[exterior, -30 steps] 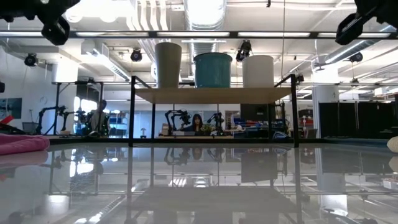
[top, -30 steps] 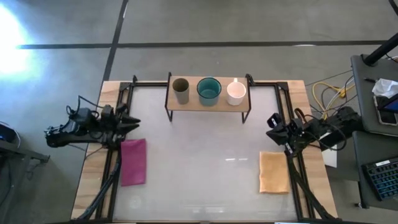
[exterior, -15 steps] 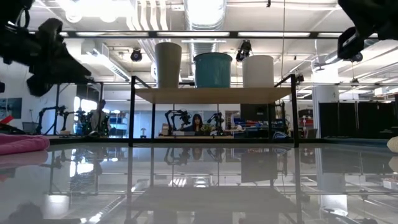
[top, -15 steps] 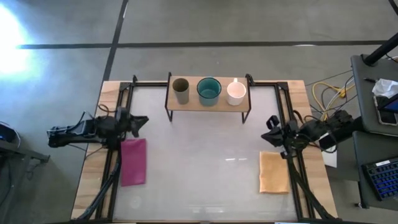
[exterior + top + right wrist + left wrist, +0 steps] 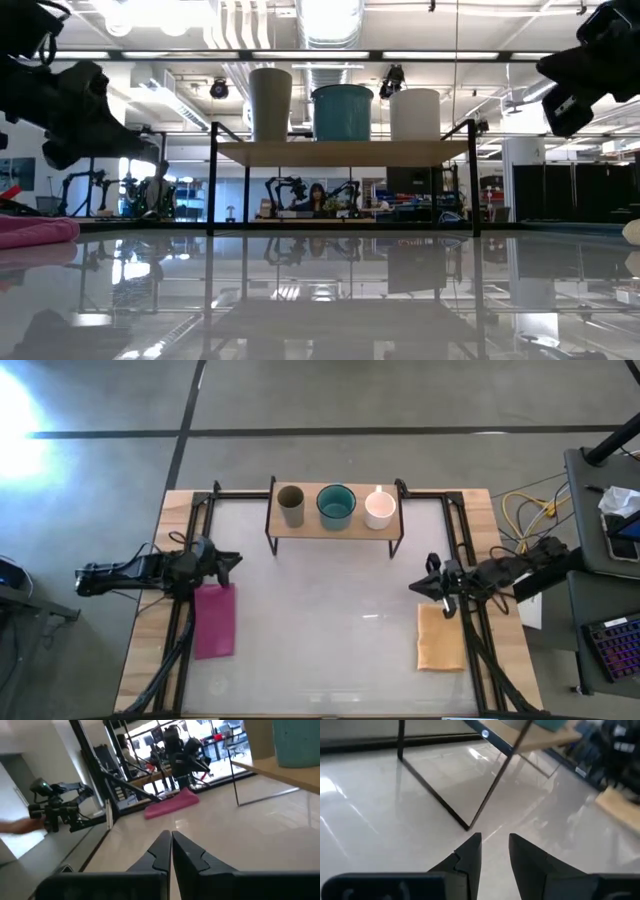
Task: Stack small to large cups/mugs on shelf
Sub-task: Return to Home Position
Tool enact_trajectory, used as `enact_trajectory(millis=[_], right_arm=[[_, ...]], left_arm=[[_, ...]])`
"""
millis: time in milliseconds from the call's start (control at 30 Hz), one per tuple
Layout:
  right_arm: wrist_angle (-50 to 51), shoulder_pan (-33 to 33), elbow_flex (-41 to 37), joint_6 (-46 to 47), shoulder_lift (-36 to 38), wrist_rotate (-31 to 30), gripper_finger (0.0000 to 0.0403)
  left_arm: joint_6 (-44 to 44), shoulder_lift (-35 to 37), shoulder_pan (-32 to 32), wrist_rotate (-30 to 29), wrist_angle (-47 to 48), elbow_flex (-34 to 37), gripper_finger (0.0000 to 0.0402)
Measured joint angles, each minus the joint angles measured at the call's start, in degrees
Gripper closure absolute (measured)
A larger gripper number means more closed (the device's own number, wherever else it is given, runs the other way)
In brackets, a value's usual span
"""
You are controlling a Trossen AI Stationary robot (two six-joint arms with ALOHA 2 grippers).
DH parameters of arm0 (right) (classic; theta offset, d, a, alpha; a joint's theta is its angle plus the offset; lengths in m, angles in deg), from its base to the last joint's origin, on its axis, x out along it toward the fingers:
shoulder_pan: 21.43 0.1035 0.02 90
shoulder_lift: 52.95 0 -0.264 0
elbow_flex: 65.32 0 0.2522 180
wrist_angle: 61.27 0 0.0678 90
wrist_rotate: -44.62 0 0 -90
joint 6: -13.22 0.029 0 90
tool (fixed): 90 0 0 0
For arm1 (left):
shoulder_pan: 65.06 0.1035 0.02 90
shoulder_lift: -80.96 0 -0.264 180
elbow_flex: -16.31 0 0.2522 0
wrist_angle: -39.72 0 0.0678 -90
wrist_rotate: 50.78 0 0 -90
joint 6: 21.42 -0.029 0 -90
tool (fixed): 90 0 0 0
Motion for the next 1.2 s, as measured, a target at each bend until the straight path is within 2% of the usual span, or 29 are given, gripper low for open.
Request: enact_trajectory(millis=[200,1200], right_arm=[[0.1,0.0,0.4,0.2,-2.0,-0.1,0.0394],[0.2,0.0,0.4,0.2,-2.5,-0.1,0.0394]], left_arm=[[-8.6,-1.4,0.0,0.0,-0.9,0.2,0.0317],[-8.4,-1.6,0.0,0.0,-1.0,0.2,0.0317]])
